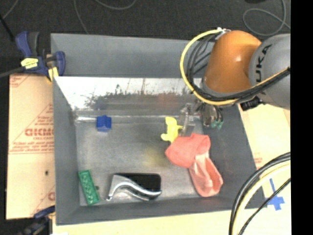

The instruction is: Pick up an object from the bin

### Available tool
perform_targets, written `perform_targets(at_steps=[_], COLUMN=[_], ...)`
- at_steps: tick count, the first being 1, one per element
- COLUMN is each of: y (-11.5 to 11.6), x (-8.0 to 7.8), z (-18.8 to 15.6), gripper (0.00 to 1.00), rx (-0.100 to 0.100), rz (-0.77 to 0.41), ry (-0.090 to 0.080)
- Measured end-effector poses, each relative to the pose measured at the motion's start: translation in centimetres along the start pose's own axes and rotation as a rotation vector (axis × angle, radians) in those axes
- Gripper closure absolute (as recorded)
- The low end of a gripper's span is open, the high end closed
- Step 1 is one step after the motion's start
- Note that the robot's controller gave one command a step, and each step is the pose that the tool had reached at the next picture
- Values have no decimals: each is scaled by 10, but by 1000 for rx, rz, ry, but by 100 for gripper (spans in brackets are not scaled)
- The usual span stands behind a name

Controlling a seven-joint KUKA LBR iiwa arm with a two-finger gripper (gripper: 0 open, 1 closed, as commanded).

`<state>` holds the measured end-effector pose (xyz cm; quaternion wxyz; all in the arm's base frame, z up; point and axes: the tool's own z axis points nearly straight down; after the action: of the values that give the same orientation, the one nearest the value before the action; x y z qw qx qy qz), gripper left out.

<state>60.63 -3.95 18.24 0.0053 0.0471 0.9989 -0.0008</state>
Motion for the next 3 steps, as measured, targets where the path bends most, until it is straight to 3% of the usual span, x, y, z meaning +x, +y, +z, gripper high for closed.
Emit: perform_targets(at_steps=[1,2,3], y=[0,0,-4], x=[0,0,7], z=[0,0,38], gripper=[0,0,0], rx=[-1,-1,1], rz=[1,2,-58], ry=[0,0,-9])
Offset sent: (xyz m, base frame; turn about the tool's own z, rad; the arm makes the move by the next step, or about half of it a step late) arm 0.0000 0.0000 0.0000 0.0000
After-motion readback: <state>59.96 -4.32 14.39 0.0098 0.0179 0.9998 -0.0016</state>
